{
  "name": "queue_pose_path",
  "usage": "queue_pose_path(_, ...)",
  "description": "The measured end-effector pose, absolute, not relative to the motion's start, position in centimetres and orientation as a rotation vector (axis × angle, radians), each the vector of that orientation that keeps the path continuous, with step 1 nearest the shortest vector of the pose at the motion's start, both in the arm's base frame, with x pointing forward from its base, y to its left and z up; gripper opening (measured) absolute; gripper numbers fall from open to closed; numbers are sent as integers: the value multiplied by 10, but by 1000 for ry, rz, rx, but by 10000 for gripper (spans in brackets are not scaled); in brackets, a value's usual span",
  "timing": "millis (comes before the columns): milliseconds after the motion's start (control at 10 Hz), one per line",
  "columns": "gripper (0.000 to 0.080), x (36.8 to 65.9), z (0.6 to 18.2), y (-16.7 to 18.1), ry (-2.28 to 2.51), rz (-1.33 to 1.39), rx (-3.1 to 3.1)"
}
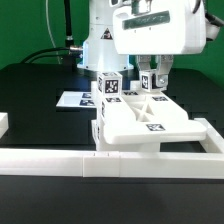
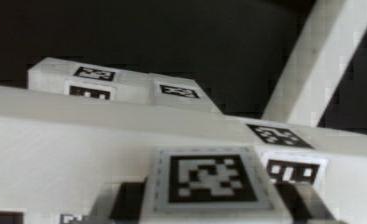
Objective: Assemble chair
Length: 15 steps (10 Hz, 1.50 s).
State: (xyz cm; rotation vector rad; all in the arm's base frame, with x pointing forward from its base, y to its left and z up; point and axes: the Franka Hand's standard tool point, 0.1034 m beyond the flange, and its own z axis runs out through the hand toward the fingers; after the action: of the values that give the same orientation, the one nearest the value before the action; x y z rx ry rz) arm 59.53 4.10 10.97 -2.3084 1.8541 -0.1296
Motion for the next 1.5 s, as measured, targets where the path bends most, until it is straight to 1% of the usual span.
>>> queue_pose_path(200,266,596,109,42,2034,-97,-2144)
queue_pose_path(500,266,596,109,45,2084,-88,-2092)
queue_pose_path(600,473,596,111,45,2002,-81,-2182)
queue_pose_path(700,595,597,112,48,1976,-58,-2215)
queue_pose_path(800,633,598,114,50,1843,-73,-2346)
queue_pose_path(1300,648,599,114,50,1342,-123,-2683)
queue_pose_path(1500,648,596,113,50,1018,-120,-2888)
